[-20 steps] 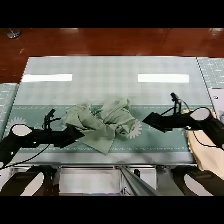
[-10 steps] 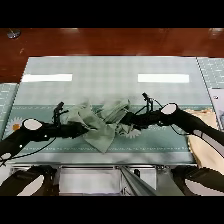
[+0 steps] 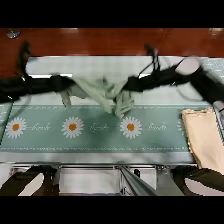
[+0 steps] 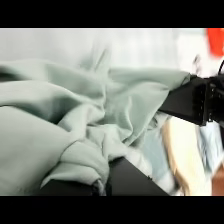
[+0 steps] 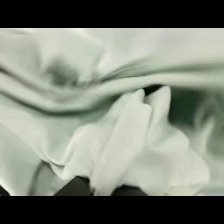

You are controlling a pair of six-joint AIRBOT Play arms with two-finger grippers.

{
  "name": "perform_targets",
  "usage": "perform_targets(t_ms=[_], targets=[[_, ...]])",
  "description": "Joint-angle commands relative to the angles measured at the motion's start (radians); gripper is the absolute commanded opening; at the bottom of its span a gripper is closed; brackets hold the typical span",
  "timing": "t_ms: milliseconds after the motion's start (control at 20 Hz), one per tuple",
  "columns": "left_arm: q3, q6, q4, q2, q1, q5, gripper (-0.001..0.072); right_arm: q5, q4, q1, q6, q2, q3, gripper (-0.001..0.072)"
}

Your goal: Fold the shirts.

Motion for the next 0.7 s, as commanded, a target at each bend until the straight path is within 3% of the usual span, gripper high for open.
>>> perform_targets(t_ms=[0, 100, 200, 500, 650], targets=[[0.41, -0.041, -0.001, 0.014, 0.057, -0.022, 0.0034, 0.204, -0.256, -0.048, 0.104, 0.019, 0.536, 0.0019], [0.625, -0.048, 0.0, 0.021, 0.071, -0.028, 0.0034, 0.326, -0.352, -0.048, 0.118, 0.021, 0.828, 0.0019], [0.782, -0.075, 0.005, 0.045, 0.097, -0.056, 0.0034, 0.399, -0.388, -0.048, 0.111, 0.097, 0.933, 0.0019], [0.871, -0.109, 0.024, 0.223, 0.114, -0.235, 0.0034, 0.529, -0.393, -0.046, 0.074, 0.469, 0.677, 0.002], [0.87, -0.158, 0.121, 0.29, 0.114, -0.34, 0.0034, 0.591, -0.365, -0.046, 0.08, 0.548, 0.629, 0.002]])
